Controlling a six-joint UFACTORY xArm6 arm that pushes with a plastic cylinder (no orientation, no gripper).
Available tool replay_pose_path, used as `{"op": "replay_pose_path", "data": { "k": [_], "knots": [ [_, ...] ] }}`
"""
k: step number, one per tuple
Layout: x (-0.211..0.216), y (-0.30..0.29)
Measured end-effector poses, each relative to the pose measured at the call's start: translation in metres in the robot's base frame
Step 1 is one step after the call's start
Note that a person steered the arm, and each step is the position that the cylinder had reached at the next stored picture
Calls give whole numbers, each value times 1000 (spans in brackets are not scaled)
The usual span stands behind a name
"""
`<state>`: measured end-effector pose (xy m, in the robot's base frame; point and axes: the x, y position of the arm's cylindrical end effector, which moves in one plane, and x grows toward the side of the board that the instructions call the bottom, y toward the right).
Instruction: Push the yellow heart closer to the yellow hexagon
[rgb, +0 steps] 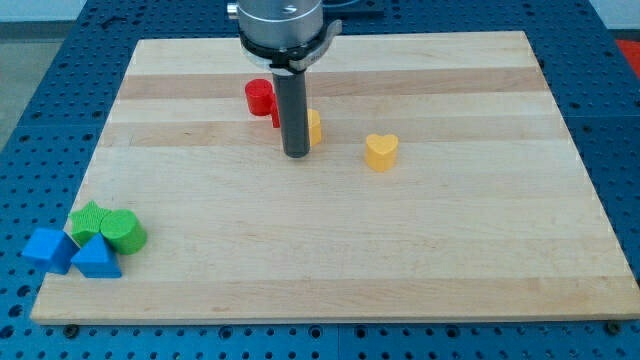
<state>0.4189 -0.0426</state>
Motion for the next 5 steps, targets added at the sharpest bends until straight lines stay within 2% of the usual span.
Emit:
{"op": "replay_pose_path", "data": {
  "k": [2, 5],
  "knots": [
    [6, 9],
    [61, 72]
  ]
}}
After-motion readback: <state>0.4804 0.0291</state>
